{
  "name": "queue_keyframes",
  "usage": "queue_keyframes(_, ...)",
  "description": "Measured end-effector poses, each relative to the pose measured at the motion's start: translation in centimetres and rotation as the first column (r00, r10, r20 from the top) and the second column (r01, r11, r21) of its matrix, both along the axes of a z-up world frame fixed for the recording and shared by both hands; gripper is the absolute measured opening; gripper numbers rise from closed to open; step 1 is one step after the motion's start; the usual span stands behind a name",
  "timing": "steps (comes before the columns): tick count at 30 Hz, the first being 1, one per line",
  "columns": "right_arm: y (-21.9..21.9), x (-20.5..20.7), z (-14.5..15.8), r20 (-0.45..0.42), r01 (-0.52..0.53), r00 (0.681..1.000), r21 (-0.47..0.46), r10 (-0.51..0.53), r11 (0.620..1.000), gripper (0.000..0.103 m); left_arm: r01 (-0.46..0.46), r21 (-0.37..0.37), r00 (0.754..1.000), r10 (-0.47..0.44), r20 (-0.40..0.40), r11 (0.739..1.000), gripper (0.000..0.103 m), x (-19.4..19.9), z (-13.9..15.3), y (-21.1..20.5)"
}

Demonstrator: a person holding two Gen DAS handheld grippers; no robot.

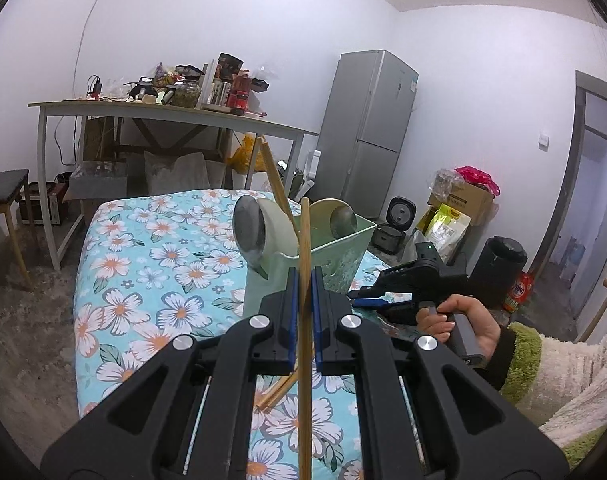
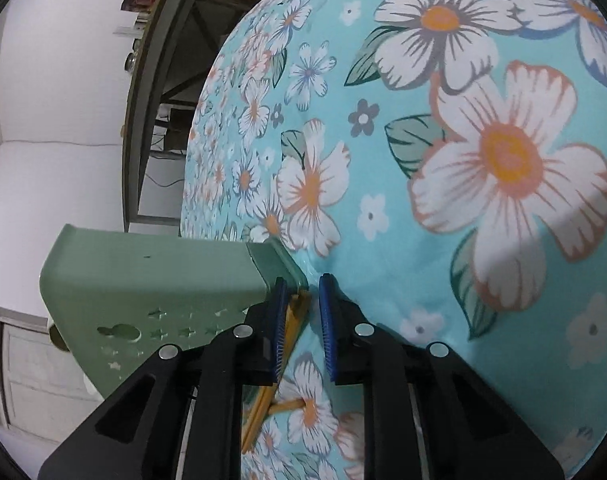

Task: Organize utensils
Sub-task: 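Lift the chopstick toward the holder with the left tool while the right tool reaches chopsticks by the holder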

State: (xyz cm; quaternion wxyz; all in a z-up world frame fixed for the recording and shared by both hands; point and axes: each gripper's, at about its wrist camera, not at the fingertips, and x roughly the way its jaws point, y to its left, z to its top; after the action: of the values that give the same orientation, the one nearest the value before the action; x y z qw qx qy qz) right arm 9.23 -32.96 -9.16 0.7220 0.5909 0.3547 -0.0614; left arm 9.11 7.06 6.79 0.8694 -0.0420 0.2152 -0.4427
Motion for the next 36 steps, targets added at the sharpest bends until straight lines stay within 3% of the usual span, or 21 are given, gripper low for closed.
queue_keyframes(6,-0.7,0.6,-1.1,0.001,0.017,1.0,0.027,-0.017,0.999,0.008,0.001,-0.001,1.0,-0.001,-0.005,1.0,0.006,0.1,-0.1,0.0)
queue_keyframes(18,-1.7,-3.8,-0.3,0.027,0.066,0.997,0.08,-0.069,0.995,0.007,0.009,-0.001,1.0,-0.009,-0.006,1.0,0.006,0.0,-0.3,-0.5)
queue_keyframes(21,-1.9,-4.4,-0.7,0.018,0.063,0.998,0.11,-0.065,0.992,0.01,0.015,0.0,1.0,-0.015,-0.008,1.0,0.006,0.1,-0.3,-0.7)
queue_keyframes(25,-1.0,-4.2,-0.8,0.015,0.042,0.999,0.111,-0.044,0.993,0.024,0.019,0.0,1.0,-0.019,-0.005,1.0,0.006,0.1,-0.3,-0.9)
queue_keyframes(30,-0.4,-3.7,-0.7,-0.011,0.035,0.999,0.078,-0.035,0.996,0.026,0.02,-0.002,1.0,-0.02,-0.005,1.0,0.006,0.2,-0.3,-0.8)
queue_keyframes(36,0.1,-2.9,-0.8,-0.013,0.038,0.999,0.043,-0.037,0.998,0.011,0.018,-0.008,1.0,-0.018,-0.005,1.0,0.006,0.0,-0.2,-0.8)
